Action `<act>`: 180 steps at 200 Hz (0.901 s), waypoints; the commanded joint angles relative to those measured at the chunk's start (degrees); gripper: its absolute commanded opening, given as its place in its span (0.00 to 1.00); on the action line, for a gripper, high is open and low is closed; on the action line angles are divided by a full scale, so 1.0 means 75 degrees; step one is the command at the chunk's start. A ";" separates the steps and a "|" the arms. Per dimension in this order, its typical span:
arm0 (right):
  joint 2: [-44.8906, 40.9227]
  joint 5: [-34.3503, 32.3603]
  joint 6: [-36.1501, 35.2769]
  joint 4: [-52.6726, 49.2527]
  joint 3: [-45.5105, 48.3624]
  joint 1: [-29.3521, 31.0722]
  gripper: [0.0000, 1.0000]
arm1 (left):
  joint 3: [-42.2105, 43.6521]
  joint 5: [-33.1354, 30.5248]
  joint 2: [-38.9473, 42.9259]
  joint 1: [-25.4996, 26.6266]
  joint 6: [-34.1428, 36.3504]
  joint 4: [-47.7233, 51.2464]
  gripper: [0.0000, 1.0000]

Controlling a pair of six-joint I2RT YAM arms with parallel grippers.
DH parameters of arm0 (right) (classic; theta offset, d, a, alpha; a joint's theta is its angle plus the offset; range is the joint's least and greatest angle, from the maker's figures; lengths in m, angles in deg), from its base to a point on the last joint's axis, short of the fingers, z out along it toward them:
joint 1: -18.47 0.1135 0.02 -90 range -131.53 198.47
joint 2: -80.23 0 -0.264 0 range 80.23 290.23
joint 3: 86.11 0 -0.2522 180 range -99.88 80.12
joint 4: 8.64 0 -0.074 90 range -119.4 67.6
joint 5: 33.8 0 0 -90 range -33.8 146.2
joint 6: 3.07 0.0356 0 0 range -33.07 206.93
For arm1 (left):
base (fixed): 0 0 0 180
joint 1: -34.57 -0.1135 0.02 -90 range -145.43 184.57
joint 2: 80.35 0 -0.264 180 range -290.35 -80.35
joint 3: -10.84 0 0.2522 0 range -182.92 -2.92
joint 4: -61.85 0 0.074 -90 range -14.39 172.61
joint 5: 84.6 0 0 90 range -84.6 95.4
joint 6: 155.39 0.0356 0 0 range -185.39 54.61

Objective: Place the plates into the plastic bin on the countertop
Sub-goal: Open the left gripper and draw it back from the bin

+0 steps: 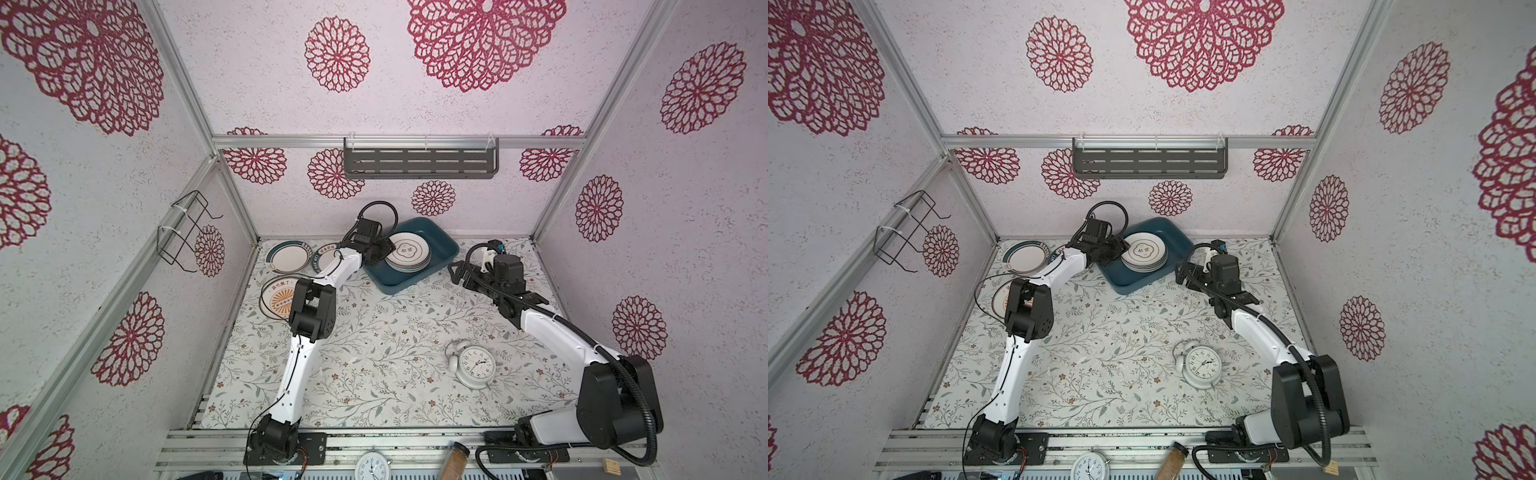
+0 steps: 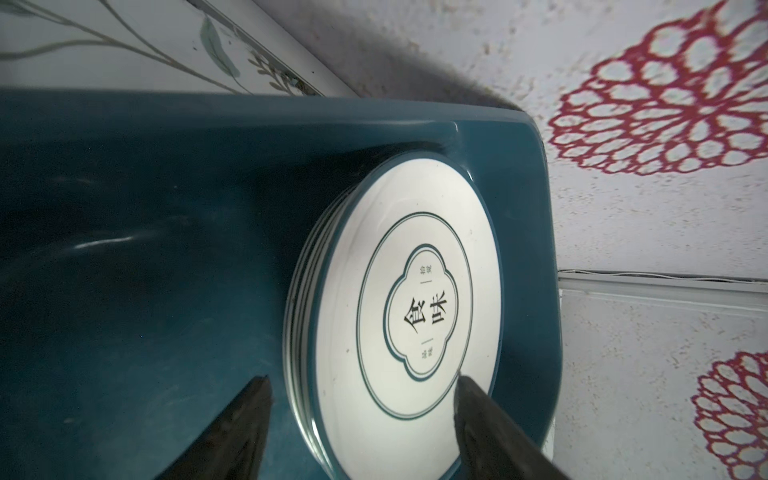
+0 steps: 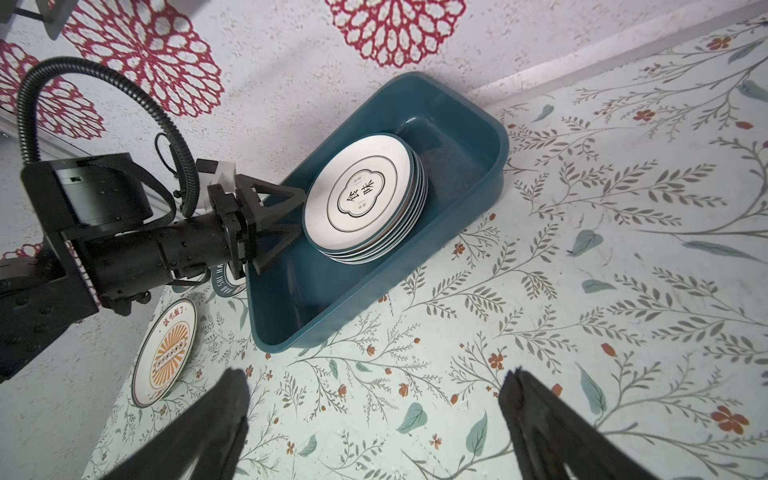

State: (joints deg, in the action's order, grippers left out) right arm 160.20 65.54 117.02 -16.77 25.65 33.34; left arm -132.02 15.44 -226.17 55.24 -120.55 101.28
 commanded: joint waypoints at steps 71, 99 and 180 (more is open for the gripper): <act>-0.0534 0.0425 0.0434 0.0642 0.0170 -0.0005 0.99 | 0.3095 -0.0754 0.3156 -0.0031 0.0787 -0.1606 0.86; -0.0380 0.0711 0.0486 0.0813 0.0009 0.0218 0.99 | 0.4846 -0.1415 0.4594 -0.0315 0.0619 -0.2086 0.91; 0.0339 0.0940 0.0038 0.1152 -0.0860 0.1671 0.99 | 0.9407 -0.2053 0.8828 -0.2528 0.0162 -0.2045 0.97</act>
State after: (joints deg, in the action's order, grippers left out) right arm 161.16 70.94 118.83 -12.49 21.93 43.48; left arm -66.95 1.43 -166.07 40.20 -117.82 84.01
